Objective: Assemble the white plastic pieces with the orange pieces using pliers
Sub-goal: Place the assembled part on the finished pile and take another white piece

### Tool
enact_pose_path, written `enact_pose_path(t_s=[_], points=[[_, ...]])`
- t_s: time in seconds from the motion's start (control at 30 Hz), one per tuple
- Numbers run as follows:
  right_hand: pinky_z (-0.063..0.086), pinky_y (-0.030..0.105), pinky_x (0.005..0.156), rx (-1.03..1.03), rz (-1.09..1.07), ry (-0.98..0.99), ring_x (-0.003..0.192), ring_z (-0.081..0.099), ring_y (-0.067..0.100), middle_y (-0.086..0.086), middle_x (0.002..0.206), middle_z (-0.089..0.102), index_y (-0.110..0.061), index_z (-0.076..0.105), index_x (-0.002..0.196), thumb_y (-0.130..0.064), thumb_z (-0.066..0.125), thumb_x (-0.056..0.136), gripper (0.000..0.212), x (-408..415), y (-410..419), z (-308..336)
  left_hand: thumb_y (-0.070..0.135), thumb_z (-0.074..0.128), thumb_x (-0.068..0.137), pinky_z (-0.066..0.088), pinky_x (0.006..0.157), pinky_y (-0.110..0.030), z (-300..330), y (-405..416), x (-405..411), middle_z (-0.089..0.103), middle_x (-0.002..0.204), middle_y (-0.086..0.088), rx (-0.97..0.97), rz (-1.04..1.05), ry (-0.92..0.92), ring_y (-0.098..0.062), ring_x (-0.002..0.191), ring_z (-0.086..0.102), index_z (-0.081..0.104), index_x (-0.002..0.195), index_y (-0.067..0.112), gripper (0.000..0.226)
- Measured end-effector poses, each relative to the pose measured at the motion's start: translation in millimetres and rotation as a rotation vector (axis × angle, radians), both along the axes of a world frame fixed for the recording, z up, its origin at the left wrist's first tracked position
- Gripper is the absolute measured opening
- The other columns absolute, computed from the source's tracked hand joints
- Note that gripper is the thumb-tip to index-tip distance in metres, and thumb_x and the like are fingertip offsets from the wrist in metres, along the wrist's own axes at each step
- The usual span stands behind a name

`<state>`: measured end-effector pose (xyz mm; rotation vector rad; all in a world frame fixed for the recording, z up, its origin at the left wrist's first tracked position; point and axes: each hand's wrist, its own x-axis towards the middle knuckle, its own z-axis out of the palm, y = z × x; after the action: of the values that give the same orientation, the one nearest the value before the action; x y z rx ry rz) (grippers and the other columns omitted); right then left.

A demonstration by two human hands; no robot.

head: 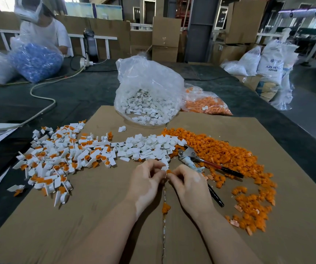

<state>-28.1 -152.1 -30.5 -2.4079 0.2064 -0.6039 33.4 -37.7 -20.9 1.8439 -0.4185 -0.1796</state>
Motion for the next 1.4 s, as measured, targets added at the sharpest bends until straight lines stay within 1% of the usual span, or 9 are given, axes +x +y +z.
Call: enact_pose_path(t_s=[0.13, 0.3, 0.37, 0.47, 0.57, 0.97, 1.27, 1.33, 1.4], points=[[0.044, 0.016, 0.061, 0.183, -0.010, -0.084, 0.069, 0.054, 0.005, -0.012, 0.072, 0.058, -0.023, 0.062, 0.083, -0.019, 0.071, 0.082, 0.010, -1.4, -1.6, 0.6, 0.002, 0.055, 0.090, 0.048, 0.061, -0.011, 0.8, 1.3, 2.0, 0.066, 0.086, -0.016, -0.074, 0.007, 0.054, -0.015, 0.073, 0.063, 0.063, 0.099, 0.008, 0.013], [0.048, 0.021, 0.074, 0.117, 0.051, -0.127, 0.079, 0.054, 0.005, -0.009, 0.082, 0.058, -0.019, 0.067, 0.108, -0.010, 0.071, 0.081, 0.030, -3.1, -0.4, 2.5, 0.005, 0.058, 0.089, 0.052, 0.081, -0.033, -0.3, 0.9, 2.9, 0.067, 0.089, -0.015, -0.074, -0.002, 0.075, -0.024, 0.086, 0.064, 0.064, 0.100, 0.009, 0.014], [0.047, 0.020, 0.076, 0.081, 0.067, -0.144, 0.081, 0.053, 0.003, -0.012, 0.084, 0.057, -0.021, 0.068, 0.110, -0.009, 0.070, 0.081, 0.031, -3.2, -0.2, 4.4, 0.006, 0.058, 0.089, 0.052, 0.078, -0.029, -1.5, 1.3, 3.1, 0.067, 0.088, -0.013, -0.057, -0.005, 0.061, -0.023, 0.086, 0.064, 0.064, 0.100, 0.010, 0.014], [0.047, 0.023, 0.076, 0.062, 0.071, -0.153, 0.082, 0.053, 0.006, -0.018, 0.082, 0.052, -0.020, 0.070, 0.107, -0.009, 0.070, 0.082, 0.028, -3.7, -0.2, 5.9, 0.006, 0.058, 0.088, 0.046, 0.066, -0.012, -2.8, 1.7, 3.4, 0.067, 0.084, -0.009, -0.044, -0.002, 0.033, -0.016, 0.079, 0.062, 0.065, 0.098, 0.011, 0.013], [0.048, 0.025, 0.078, 0.051, 0.062, -0.154, 0.083, 0.054, 0.006, -0.017, 0.083, 0.053, -0.019, 0.070, 0.105, -0.009, 0.070, 0.082, 0.026, -3.8, 0.1, 6.2, 0.005, 0.059, 0.088, 0.042, 0.059, -0.006, -2.0, 1.5, 3.4, 0.065, 0.080, -0.008, -0.045, 0.000, 0.023, -0.011, 0.072, 0.059, 0.065, 0.097, 0.011, 0.013], [0.050, 0.029, 0.079, 0.028, 0.044, -0.157, 0.086, 0.056, 0.009, -0.009, 0.087, 0.058, -0.016, 0.070, 0.103, -0.010, 0.070, 0.082, 0.023, -3.3, 1.0, 5.8, 0.007, 0.060, 0.087, 0.042, 0.060, -0.008, -1.9, 1.1, 3.5, 0.065, 0.079, -0.007, -0.007, 0.007, -0.012, -0.011, 0.072, 0.058, 0.065, 0.098, 0.010, 0.013], [0.050, 0.030, 0.080, 0.013, 0.037, -0.133, 0.089, 0.057, 0.010, -0.007, 0.091, 0.061, -0.016, 0.069, 0.107, -0.016, 0.072, 0.081, 0.026, -4.6, 1.4, 7.0, 0.012, 0.067, 0.084, 0.042, 0.057, -0.011, 0.8, 0.8, 3.5, 0.066, 0.083, -0.018, -0.029, -0.007, -0.010, -0.015, 0.070, 0.056, 0.064, 0.097, 0.007, 0.015], [0.046, 0.032, 0.085, -0.083, -0.056, -0.159, 0.095, 0.059, 0.015, -0.002, 0.097, 0.064, -0.014, 0.068, 0.109, -0.021, 0.074, 0.079, 0.032, -5.8, 0.0, 6.7, 0.012, 0.067, 0.083, 0.043, 0.057, -0.011, 0.9, 1.2, 4.5, 0.066, 0.084, -0.020, -0.055, -0.002, 0.026, -0.015, 0.070, 0.058, 0.064, 0.097, 0.006, 0.015], [0.037, 0.040, 0.094, -0.208, -0.264, -0.105, 0.109, 0.056, 0.021, 0.004, 0.112, 0.063, -0.013, 0.062, 0.118, -0.027, 0.072, 0.081, 0.041, -6.4, -4.7, 9.2, 0.011, 0.068, 0.083, 0.044, 0.056, -0.010, 0.9, 1.1, 5.9, 0.066, 0.084, -0.021, -0.098, 0.010, 0.081, -0.014, 0.068, 0.059, 0.064, 0.097, 0.005, 0.016]])
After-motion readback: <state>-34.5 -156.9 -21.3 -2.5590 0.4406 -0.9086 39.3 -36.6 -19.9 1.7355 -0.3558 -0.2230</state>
